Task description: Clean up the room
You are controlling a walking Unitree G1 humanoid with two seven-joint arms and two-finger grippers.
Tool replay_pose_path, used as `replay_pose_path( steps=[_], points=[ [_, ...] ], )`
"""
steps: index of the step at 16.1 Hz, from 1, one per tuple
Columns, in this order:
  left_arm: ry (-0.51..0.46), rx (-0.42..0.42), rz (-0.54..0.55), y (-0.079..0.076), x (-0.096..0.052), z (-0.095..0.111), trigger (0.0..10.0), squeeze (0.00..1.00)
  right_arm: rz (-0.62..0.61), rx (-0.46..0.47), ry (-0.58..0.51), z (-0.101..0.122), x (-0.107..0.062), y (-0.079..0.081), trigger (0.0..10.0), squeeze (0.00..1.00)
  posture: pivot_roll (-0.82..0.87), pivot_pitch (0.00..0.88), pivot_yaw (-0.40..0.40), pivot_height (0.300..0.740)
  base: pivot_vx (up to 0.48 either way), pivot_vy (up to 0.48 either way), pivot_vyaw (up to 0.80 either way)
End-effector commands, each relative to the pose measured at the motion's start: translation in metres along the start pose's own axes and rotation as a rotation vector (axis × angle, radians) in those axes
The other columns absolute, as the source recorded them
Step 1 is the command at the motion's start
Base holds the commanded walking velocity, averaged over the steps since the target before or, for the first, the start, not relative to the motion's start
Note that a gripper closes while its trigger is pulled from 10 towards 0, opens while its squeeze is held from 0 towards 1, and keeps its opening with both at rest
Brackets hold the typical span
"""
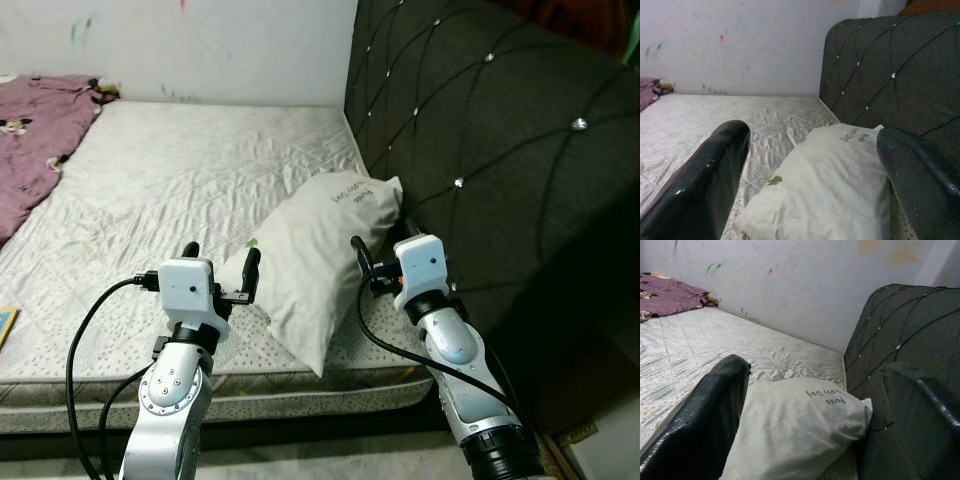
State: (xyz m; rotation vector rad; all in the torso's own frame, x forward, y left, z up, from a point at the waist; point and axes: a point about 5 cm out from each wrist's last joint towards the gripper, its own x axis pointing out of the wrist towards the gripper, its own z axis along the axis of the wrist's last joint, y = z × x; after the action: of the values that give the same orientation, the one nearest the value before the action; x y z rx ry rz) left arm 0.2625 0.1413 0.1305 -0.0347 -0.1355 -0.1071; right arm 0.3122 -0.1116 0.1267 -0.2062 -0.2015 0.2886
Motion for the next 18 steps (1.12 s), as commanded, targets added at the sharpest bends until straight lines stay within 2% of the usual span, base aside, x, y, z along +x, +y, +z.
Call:
replay_pose_path(
  steps=[1, 11, 18],
  points=[
    [-0.012, -0.001, -0.013, -0.002, 0.001, 0.002, 10.0, 0.00, 0.004, -0.013, -0.019, 0.005, 0.004, -0.002, 10.0, 0.00, -0.03, 0.029, -0.053, 0.740, 0.398, 0.000, 0.00],
    [-0.005, -0.015, -0.009, -0.004, 0.002, 0.001, 10.0, 0.00, 0.010, -0.038, -0.021, 0.003, 0.004, -0.003, 10.0, 0.00, -0.03, 0.027, -0.050, 0.740, 0.358, 0.000, 0.00],
    [0.034, 0.037, 0.107, 0.016, -0.008, -0.006, 10.0, 0.00, 0.024, 0.026, -0.008, 0.001, 0.000, -0.006, 10.0, 0.00, -0.02, 0.024, -0.054, 0.740, 0.000, 0.000, 0.00]
  ],
)
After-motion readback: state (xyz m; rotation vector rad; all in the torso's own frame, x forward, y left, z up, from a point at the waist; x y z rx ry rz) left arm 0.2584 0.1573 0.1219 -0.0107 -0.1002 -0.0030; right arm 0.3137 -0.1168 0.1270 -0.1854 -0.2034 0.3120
